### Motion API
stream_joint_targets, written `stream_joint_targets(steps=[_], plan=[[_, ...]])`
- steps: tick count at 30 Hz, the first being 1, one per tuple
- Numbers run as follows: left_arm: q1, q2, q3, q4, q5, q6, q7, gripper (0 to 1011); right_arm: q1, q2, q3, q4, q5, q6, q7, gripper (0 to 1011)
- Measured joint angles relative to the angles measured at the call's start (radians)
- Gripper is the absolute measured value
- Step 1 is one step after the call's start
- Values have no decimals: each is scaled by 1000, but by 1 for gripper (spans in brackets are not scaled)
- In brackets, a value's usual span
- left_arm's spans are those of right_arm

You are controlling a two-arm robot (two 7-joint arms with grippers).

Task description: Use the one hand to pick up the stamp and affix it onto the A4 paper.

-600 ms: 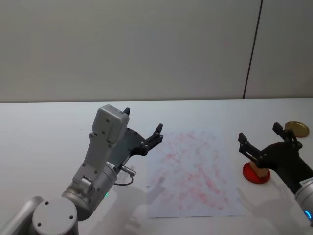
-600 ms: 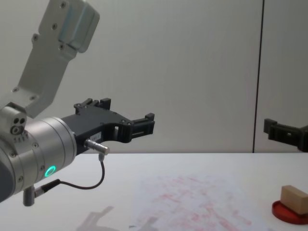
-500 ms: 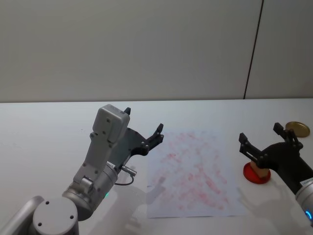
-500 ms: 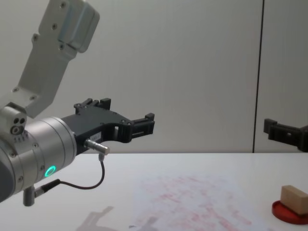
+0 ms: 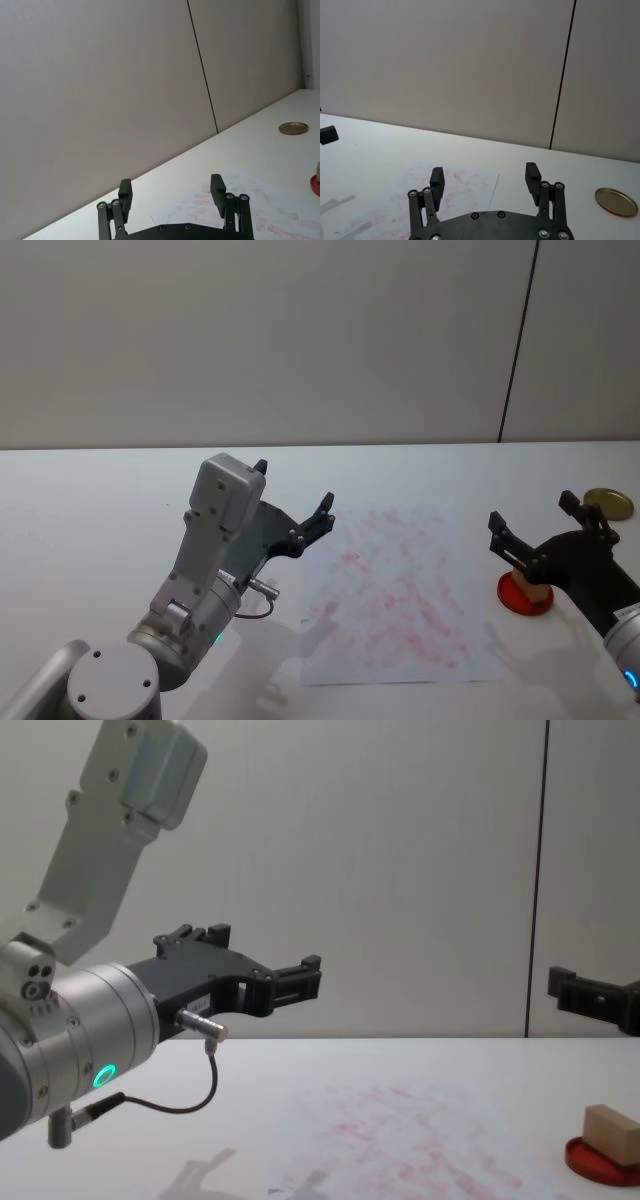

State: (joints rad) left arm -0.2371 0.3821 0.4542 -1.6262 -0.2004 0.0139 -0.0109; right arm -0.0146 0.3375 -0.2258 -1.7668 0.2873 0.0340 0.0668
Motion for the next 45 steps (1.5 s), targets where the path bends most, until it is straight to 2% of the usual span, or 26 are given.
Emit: stream_joint_targets(steps=[9, 27, 45], plan=[[0, 0, 0, 0, 0, 0, 0, 993, 10, 3, 6, 11, 0, 11, 10, 1001], [0, 0, 0, 0, 0, 0, 0, 993, 102, 22, 32, 149, -43, 109, 127, 1001], [0, 0, 0, 0, 0, 0, 0, 993, 138, 21, 31, 247, -57, 182, 189, 1001]])
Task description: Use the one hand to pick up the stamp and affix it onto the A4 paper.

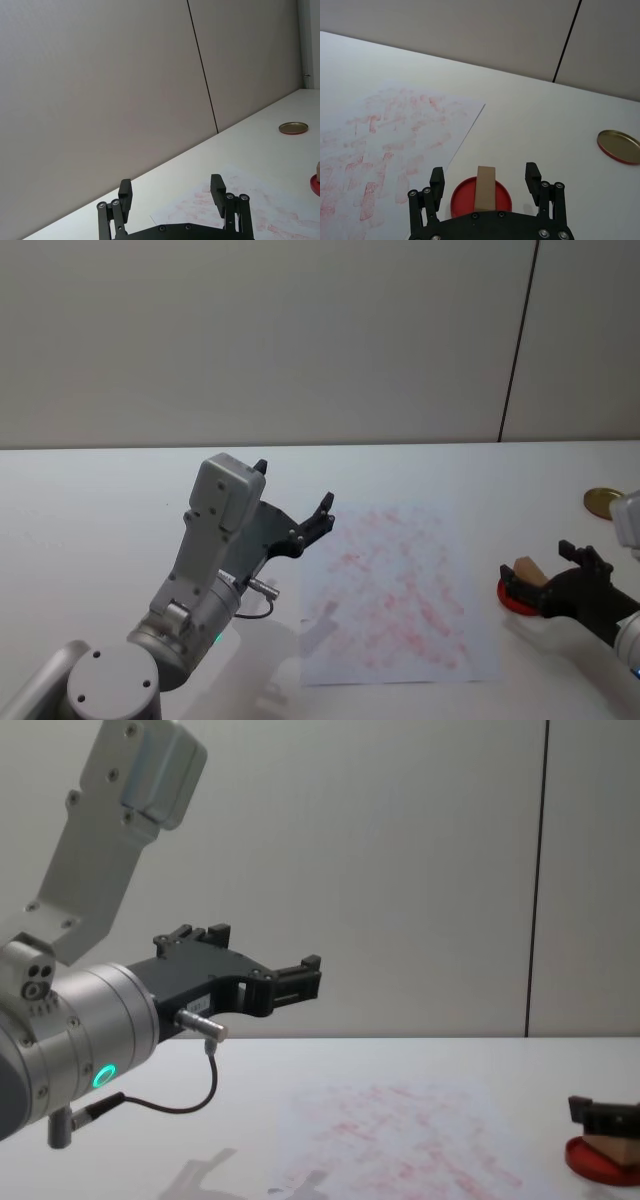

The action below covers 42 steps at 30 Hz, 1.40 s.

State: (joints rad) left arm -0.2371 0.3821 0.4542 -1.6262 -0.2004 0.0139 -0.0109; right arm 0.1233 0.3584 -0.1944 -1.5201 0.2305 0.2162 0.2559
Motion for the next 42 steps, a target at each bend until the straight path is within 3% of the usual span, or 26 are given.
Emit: stream_joint_targets(steps=[6, 12, 33, 42], plan=[[0, 0, 0, 0, 0, 0, 0, 993, 11, -4, -1, 22, 7, 19, 6, 997], [0, 0, 0, 0, 0, 0, 0, 993, 22, -7, 1, 36, 16, 36, 10, 892], [0, 0, 0, 0, 0, 0, 0, 993, 43, -13, 2, 68, 40, 82, 38, 224], [0, 0, 0, 0, 0, 0, 0, 993, 39, -13, -1, 65, 42, 77, 43, 220]])
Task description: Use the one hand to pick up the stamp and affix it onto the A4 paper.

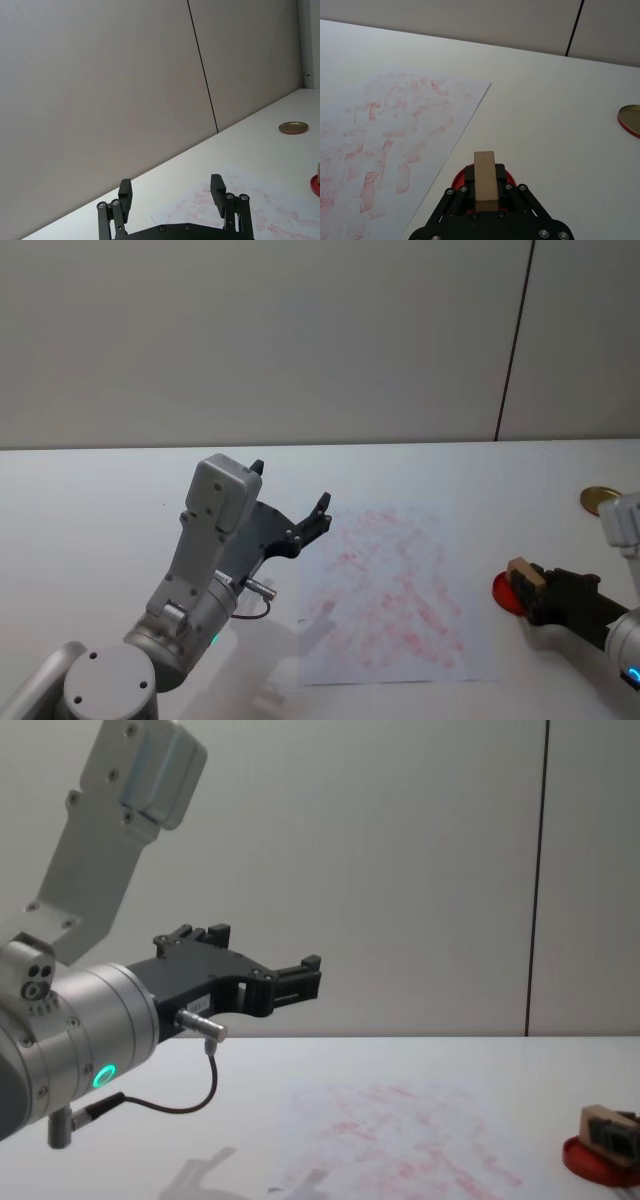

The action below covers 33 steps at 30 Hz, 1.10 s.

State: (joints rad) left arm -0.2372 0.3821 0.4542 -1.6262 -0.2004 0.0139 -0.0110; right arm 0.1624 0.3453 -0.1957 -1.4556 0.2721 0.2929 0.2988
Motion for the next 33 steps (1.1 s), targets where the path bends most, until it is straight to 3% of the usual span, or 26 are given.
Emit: stream_joint_targets(steps=[9, 17, 33], plan=[[0, 0, 0, 0, 0, 0, 0, 993, -4, 2, -4, -30, -28, -52, 5, 221], [0, 0, 0, 0, 0, 0, 0, 993, 3, 3, -13, -59, -58, -91, 51, 221], [0, 0, 0, 0, 0, 0, 0, 993, 78, -21, -47, -38, -123, -81, 237, 220]])
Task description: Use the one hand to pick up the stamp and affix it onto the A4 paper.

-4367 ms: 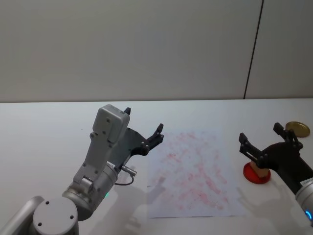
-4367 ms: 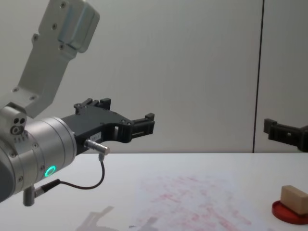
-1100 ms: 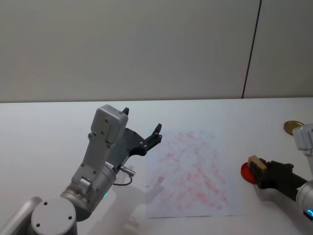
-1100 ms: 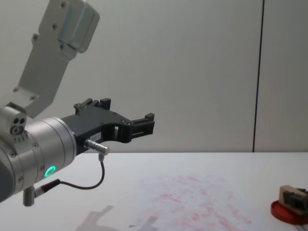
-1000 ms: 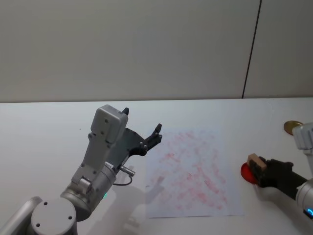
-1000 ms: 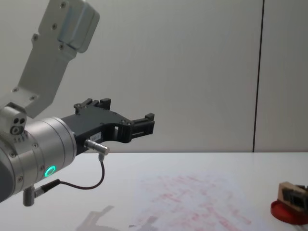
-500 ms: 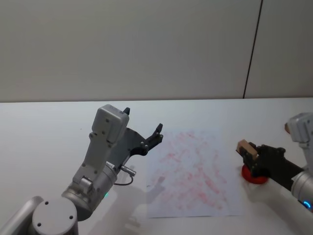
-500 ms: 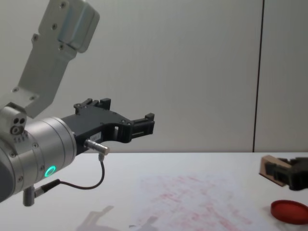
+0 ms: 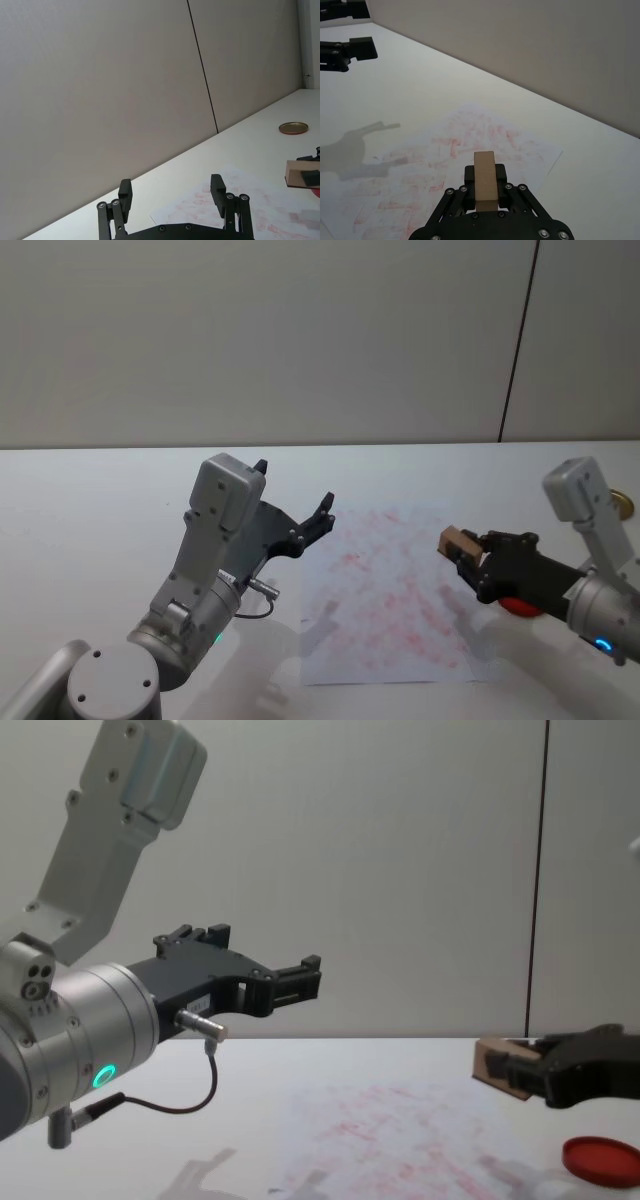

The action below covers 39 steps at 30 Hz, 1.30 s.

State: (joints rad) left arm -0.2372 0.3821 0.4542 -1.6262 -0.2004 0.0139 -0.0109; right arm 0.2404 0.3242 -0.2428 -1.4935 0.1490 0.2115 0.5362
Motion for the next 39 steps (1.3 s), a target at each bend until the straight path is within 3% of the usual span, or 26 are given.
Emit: stream_joint_targets(steps=[15, 39], plan=[[0, 0, 0, 0, 0, 0, 0, 993, 51, -23, -37, 82, -67, 36, 101, 221], [0, 0, 0, 0, 0, 0, 0, 993, 65, -36, -69, 147, -94, 58, 127, 221]])
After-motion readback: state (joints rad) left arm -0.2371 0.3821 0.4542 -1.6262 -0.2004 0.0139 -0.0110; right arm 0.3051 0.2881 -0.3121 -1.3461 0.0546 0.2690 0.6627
